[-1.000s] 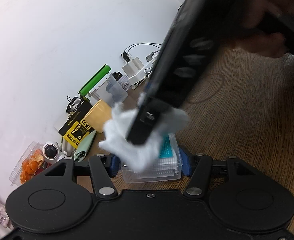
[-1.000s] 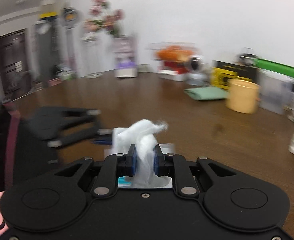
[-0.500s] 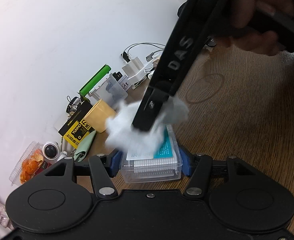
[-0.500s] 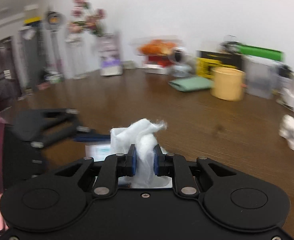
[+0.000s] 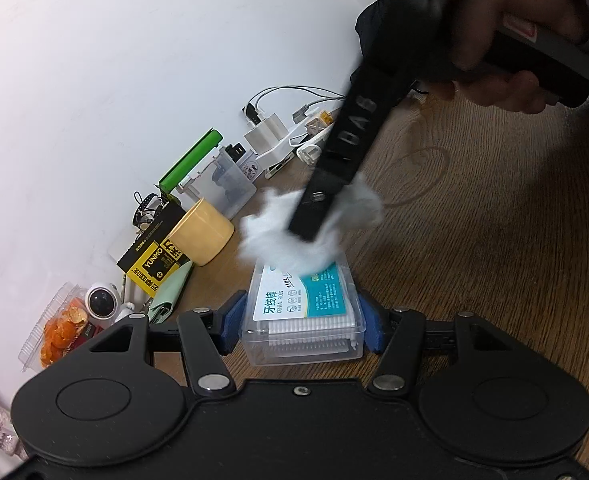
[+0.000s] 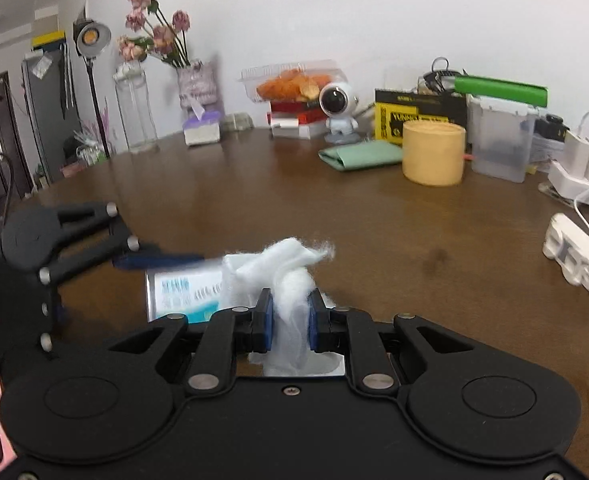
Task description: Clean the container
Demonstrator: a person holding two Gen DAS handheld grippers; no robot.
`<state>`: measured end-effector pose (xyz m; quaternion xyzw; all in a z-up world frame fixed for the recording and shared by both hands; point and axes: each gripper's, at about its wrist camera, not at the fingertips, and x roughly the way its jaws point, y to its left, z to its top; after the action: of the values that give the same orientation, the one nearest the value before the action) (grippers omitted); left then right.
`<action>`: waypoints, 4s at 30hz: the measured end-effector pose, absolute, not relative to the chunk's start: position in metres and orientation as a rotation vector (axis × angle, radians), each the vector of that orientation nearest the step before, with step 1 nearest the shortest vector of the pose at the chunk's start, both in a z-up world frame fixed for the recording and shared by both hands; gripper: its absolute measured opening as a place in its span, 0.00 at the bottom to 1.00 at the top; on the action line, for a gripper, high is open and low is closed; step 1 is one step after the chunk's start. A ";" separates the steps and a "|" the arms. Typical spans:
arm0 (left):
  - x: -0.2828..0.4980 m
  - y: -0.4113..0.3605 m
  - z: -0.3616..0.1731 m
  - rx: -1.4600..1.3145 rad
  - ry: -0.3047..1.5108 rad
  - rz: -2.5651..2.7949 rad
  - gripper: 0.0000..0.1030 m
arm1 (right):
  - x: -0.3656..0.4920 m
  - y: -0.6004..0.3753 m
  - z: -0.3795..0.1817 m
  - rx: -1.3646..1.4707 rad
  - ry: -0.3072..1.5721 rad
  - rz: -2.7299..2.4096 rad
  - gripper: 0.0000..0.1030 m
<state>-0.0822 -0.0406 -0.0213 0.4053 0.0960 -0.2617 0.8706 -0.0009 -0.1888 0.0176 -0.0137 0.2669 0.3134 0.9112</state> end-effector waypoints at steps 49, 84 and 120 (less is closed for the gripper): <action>-0.081 -0.041 -0.021 0.849 0.200 -0.547 0.55 | -0.026 -0.193 0.014 -0.085 0.542 0.672 0.17; -0.080 -0.041 -0.022 0.846 0.204 -0.548 0.55 | -0.049 -0.164 0.012 -0.206 0.429 0.767 0.17; -0.081 -0.042 -0.022 0.848 0.200 -0.546 0.55 | 0.003 -0.182 0.012 -0.112 0.487 0.572 0.17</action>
<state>-0.0813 -0.0418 -0.0219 0.4056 0.0958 -0.2613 0.8706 0.0027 -0.1817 0.0118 -0.0547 0.2377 0.2791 0.9288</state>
